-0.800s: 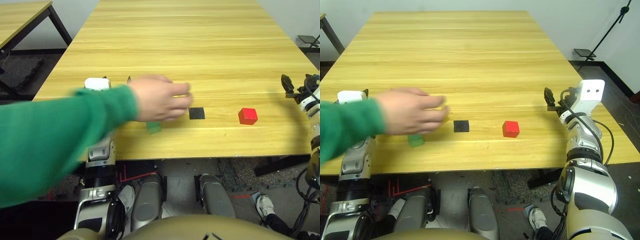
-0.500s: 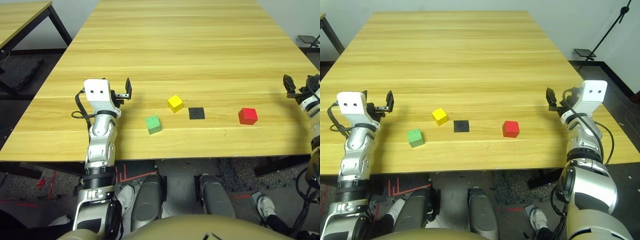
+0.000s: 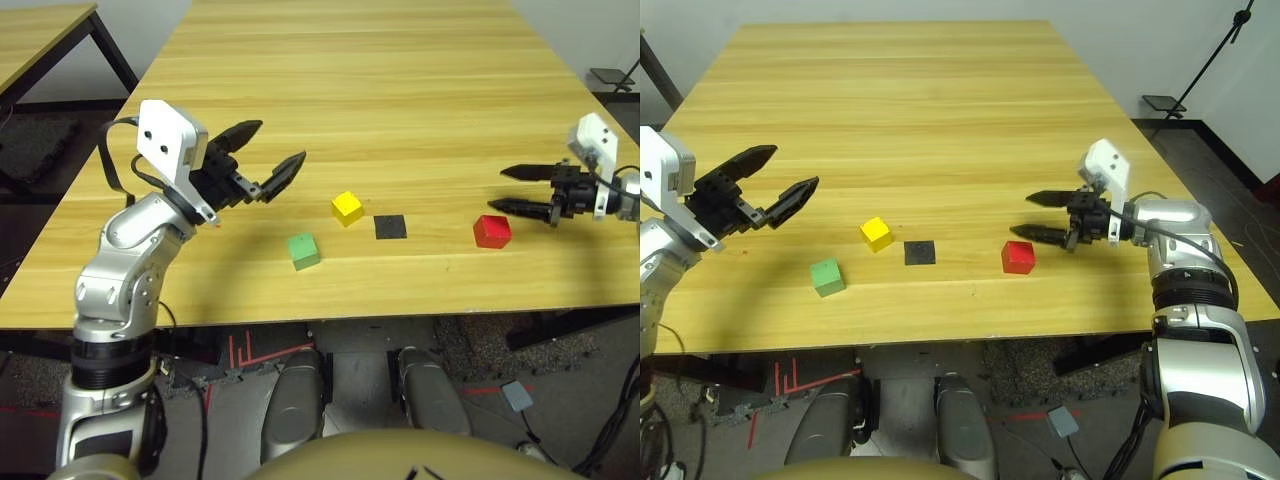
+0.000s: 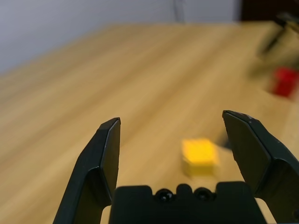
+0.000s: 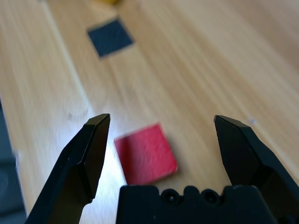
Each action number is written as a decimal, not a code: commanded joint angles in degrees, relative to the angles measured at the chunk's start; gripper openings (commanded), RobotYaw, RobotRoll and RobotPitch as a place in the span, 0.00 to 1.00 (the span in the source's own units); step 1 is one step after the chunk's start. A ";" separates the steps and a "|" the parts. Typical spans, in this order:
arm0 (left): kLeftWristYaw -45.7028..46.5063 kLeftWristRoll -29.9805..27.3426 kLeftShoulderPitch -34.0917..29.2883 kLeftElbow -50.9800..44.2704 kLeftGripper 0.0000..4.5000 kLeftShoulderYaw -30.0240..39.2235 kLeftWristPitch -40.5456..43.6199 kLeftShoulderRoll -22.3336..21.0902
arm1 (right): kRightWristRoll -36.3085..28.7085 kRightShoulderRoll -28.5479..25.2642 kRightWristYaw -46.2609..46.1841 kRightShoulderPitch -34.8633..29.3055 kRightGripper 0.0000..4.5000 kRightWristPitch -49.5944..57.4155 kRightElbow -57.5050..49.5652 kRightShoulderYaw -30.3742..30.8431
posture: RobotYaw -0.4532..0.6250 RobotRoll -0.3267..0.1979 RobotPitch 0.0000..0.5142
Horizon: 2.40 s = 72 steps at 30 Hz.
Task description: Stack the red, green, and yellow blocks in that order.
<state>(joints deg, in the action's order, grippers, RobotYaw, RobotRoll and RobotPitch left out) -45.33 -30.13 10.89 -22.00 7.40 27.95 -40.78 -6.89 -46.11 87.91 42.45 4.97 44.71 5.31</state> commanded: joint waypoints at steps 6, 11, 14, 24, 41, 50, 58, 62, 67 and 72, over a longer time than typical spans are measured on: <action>-3.70 -0.03 -0.01 -1.77 0.99 -3.18 1.91 -2.21 | 5.75 0.84 2.52 3.85 1.00 -5.80 3.77 4.81 | 0.69 0.35 0.16; -3.59 0.03 -0.09 -2.54 0.99 -3.54 2.86 -2.19 | 8.79 1.39 2.53 3.98 1.00 -9.28 5.91 7.04 | 0.70 0.34 0.18; -3.40 0.20 -0.18 -2.78 0.99 -3.70 2.99 -2.03 | 10.55 1.93 1.53 4.42 1.00 -11.25 7.85 7.93 | 0.70 0.34 0.18; -2.21 0.32 0.28 -3.42 1.00 -4.23 3.29 -1.24 | 12.74 5.22 -2.12 7.50 0.65 -12.26 10.49 8.00 | 0.74 0.32 0.20; 1.06 0.90 2.29 -5.29 1.00 -6.32 6.42 -0.62 | 14.40 23.25 2.43 17.15 0.45 -8.72 10.26 13.56 | 0.88 0.24 0.18; 4.64 -0.22 -2.26 -10.49 1.00 -4.39 10.03 -1.08 | 16.08 26.71 1.20 20.55 0.45 -12.10 17.09 14.60 | 0.94 0.22 0.21; 3.74 1.23 -5.27 -11.06 1.00 -3.61 10.88 -4.87 | 16.33 27.70 2.44 19.81 0.45 -12.43 17.22 14.84 | 0.94 0.22 0.23; 1.05 3.67 -6.01 -9.23 1.00 -4.36 10.27 -9.93 | 14.61 27.91 4.01 19.93 0.75 -14.36 17.60 13.69 | 0.93 0.23 0.22; -4.63 7.03 -6.57 -5.07 1.00 -6.07 5.88 -14.90 | 5.72 23.01 4.59 23.90 0.99 -12.57 17.43 12.00 | 0.89 0.26 0.20; -8.18 9.17 -5.89 -1.00 1.00 -7.94 2.54 -15.13 | -4.48 13.04 4.59 24.72 0.99 -6.69 10.58 15.72 | 0.84 0.27 0.18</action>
<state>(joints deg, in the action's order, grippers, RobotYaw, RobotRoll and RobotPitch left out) -52.13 -22.05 4.73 -24.12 0.96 31.85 -55.75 -7.41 -31.32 92.13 67.77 -4.37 58.13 19.20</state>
